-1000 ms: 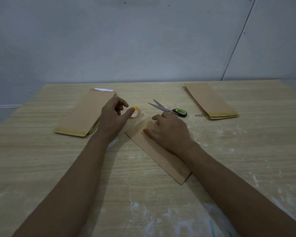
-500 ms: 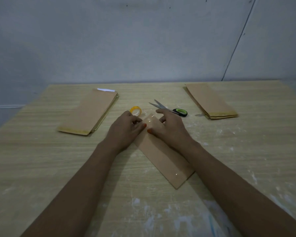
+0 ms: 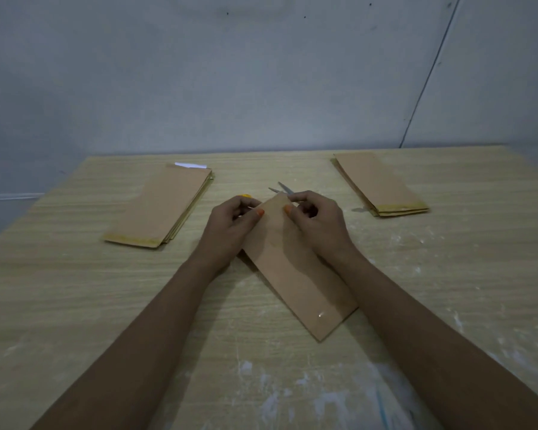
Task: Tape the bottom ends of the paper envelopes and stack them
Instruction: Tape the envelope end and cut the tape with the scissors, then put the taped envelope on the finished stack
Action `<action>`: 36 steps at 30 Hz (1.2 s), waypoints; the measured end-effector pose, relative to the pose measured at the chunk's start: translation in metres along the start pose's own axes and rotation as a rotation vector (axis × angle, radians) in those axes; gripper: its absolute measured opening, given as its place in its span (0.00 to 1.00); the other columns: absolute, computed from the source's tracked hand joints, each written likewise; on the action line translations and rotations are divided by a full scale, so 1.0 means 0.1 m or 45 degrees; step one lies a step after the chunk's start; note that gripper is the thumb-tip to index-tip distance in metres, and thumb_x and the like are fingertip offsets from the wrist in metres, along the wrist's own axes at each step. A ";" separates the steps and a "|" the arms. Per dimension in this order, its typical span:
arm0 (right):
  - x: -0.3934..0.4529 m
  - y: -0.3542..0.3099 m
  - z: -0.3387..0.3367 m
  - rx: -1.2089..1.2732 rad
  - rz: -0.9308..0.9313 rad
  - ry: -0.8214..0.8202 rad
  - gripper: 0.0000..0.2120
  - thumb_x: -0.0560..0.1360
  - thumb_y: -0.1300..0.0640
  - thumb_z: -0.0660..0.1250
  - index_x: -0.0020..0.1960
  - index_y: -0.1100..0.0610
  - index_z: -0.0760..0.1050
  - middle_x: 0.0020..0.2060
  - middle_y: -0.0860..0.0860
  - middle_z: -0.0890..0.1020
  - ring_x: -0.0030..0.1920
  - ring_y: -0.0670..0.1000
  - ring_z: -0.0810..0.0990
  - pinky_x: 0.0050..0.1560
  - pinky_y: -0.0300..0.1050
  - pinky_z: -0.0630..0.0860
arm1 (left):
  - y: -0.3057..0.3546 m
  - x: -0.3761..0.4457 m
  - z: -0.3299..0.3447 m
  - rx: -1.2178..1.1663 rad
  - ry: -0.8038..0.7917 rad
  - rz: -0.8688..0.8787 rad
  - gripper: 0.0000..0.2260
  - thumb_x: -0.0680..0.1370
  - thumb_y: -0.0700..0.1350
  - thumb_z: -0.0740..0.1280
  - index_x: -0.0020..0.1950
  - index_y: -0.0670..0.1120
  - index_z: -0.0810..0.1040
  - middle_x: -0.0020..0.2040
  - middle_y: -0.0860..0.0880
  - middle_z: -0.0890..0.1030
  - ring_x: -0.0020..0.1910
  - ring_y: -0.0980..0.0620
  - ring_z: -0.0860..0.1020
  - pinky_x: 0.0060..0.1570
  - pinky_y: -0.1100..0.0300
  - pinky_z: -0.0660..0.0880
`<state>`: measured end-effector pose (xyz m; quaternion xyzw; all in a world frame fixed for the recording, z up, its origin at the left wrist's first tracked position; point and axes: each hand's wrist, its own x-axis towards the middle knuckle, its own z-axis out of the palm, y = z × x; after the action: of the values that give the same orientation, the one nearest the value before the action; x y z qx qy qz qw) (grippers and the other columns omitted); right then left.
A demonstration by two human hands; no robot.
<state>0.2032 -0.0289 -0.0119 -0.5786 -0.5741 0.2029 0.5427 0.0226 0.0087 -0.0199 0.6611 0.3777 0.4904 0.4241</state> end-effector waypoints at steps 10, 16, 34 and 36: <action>0.09 0.03 -0.22 0.041 0.070 0.258 0.10 0.75 0.58 0.72 0.51 0.58 0.72 0.38 0.49 0.75 0.35 0.43 0.73 0.37 0.38 0.70 | 0.12 0.21 0.28 -0.191 0.187 -0.155 0.07 0.80 0.39 0.68 0.42 0.43 0.79 0.37 0.45 0.78 0.38 0.51 0.76 0.38 0.56 0.77; 0.00 0.08 -0.49 -0.692 -0.246 0.219 0.31 0.66 0.32 0.70 0.53 0.56 0.68 0.49 0.49 0.69 0.45 0.52 0.74 0.43 0.48 0.73 | 0.25 0.53 0.56 -0.189 0.256 -0.136 0.09 0.78 0.38 0.70 0.37 0.44 0.77 0.37 0.41 0.79 0.36 0.48 0.77 0.37 0.49 0.79; 0.19 0.32 -0.89 -1.046 0.293 0.203 0.43 0.61 0.23 0.64 0.64 0.51 0.63 0.63 0.55 0.65 0.63 0.59 0.65 0.60 0.59 0.64 | 0.11 0.63 1.13 -0.116 0.292 -0.069 0.05 0.81 0.43 0.66 0.56 0.44 0.76 0.50 0.48 0.81 0.41 0.49 0.85 0.41 0.54 0.79; 0.28 0.38 -0.96 -1.054 0.346 0.250 0.42 0.62 0.25 0.66 0.64 0.51 0.64 0.63 0.55 0.66 0.64 0.60 0.65 0.61 0.60 0.64 | 0.02 0.52 1.16 0.060 0.247 0.069 0.03 0.80 0.41 0.66 0.53 0.47 0.77 0.47 0.51 0.80 0.43 0.52 0.82 0.42 0.58 0.77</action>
<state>0.3096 -0.0329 -0.0027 -0.8338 -0.4714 -0.0302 0.2857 0.1474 0.0335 -0.0190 0.6303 0.4104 0.5542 0.3566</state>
